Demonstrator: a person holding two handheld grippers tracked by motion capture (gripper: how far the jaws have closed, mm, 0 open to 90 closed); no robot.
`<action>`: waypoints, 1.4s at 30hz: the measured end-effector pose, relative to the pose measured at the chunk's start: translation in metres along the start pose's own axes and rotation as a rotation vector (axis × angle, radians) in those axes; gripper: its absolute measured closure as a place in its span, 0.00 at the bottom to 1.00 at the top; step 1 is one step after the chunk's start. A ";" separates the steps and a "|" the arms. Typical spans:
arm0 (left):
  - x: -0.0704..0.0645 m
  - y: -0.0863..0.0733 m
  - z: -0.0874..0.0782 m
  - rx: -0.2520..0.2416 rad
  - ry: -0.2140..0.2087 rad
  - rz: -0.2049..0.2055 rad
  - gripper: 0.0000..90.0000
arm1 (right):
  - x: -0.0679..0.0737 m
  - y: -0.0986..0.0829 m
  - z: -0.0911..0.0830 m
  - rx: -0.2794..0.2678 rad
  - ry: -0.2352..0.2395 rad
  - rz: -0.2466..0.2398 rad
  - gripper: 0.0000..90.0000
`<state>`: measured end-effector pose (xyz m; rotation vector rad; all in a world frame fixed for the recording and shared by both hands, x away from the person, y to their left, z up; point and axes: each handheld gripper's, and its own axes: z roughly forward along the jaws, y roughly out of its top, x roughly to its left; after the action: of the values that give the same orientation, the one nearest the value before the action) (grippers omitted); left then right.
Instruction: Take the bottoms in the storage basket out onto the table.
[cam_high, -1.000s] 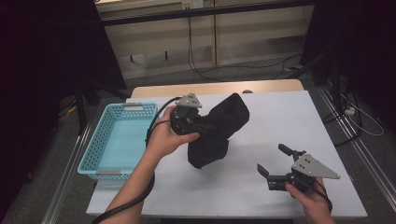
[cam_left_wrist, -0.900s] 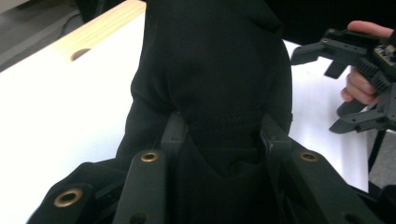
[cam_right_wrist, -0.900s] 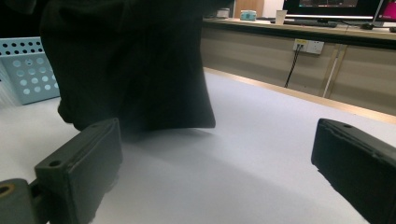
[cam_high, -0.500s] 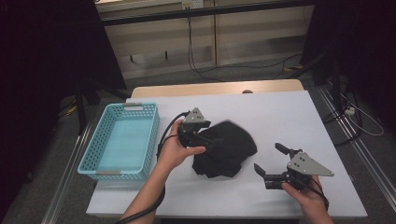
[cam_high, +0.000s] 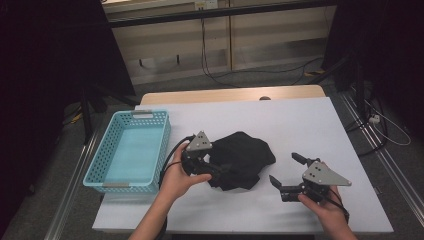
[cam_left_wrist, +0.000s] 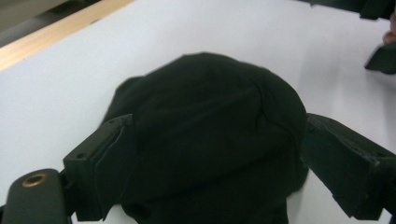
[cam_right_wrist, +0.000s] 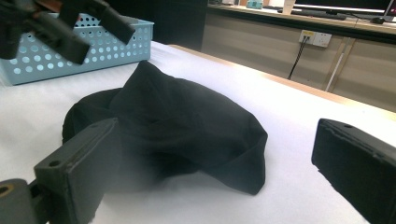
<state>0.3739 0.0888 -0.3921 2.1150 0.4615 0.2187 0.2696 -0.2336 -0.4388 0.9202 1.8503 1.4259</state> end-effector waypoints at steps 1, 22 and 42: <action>0.000 -0.003 -0.001 0.002 -0.007 -0.003 0.13 | 0.000 0.000 0.001 0.003 -0.003 -0.002 0.01; -0.010 -0.021 0.011 0.025 -0.038 0.022 0.11 | -0.005 0.000 0.007 0.050 -0.026 0.004 0.01; -0.008 -0.030 0.001 0.014 -0.027 0.008 0.11 | -0.010 0.015 0.029 0.115 -0.048 -0.009 0.00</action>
<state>0.3597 0.0998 -0.4169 2.1316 0.4399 0.1921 0.3004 -0.2235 -0.4303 0.9927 1.9144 1.2919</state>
